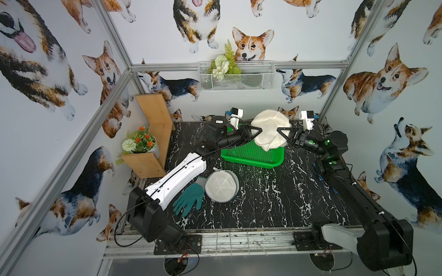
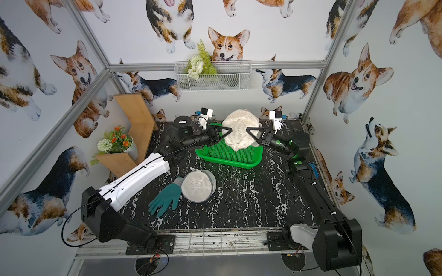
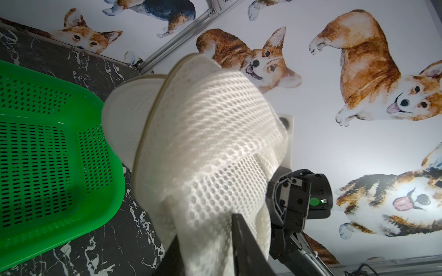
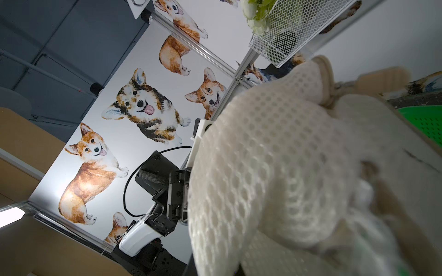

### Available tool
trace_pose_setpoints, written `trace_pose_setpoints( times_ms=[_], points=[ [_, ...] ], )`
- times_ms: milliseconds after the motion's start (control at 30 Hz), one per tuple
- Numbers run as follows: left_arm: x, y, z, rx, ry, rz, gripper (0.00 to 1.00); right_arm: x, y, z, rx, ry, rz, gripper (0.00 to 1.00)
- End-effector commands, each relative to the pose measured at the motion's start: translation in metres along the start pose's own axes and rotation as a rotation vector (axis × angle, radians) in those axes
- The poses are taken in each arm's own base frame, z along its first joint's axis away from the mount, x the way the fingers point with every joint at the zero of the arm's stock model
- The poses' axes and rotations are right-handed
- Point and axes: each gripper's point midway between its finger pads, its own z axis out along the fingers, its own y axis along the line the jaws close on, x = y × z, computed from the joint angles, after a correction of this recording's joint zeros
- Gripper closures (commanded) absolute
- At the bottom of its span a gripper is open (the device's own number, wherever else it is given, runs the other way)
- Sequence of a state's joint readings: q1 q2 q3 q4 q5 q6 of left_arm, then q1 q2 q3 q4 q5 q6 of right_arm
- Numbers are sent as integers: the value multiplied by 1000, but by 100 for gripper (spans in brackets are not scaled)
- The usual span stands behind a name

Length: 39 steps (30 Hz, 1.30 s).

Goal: Turn the laundry bag inside out
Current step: Turn over the laundry bag.

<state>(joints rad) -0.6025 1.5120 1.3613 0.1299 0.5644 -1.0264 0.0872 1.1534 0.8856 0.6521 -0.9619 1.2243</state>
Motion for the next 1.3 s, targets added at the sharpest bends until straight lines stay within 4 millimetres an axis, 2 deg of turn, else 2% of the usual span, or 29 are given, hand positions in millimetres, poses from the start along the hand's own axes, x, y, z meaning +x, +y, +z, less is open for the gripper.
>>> trace_pose_setpoints(
  times_ms=[0, 167, 200, 333, 400, 433, 500, 633, 700, 800, 867, 967, 1067, 1167, 1267],
  points=[
    [-5, -23, -2, 97, -13, 32, 81, 3, -4, 2, 10, 10, -21, 100],
    [-7, -25, -4, 133, -40, 15, 97, 3, -21, 2, 82, 14, -21, 100],
    [-8, -25, -5, 141, -46, 9, 100, 3, -22, 2, 88, 14, -22, 96],
    [-13, -29, -6, 167, -71, 3, 100, 1, -23, -4, 130, 9, -38, 52],
    [-19, -31, -8, 176, -88, -5, 100, -6, -32, -13, 185, -15, -44, 41],
    [-22, -31, -9, 179, -97, -16, 100, -10, -25, -24, 205, -44, -74, 38],
    [-29, -33, -13, 193, -122, -45, 100, -15, -28, -41, 271, -88, -109, 31],
    [-49, -34, -23, 195, -208, -149, 100, -11, -28, -65, 383, -142, -281, 28],
    [-57, -31, -28, 181, -259, -233, 100, -6, -22, -71, 394, -168, -392, 31],
    [-64, -30, -34, 192, -311, -337, 100, 8, -9, -66, 362, -197, -576, 32],
    [-68, -36, -36, 213, -320, -367, 100, 13, -8, -60, 352, -233, -641, 31],
    [-72, -51, -36, 250, -309, -354, 100, 6, -13, -51, 304, -293, -551, 32],
    [-71, -60, -36, 280, -287, -337, 100, -1, -1, -36, 165, -308, -422, 33],
    [-69, -61, -36, 293, -274, -336, 100, -8, 9, -26, 76, -306, -348, 34],
    [-68, -63, -36, 311, -268, -334, 100, -16, 10, -18, 60, -293, -307, 34]
  ],
)
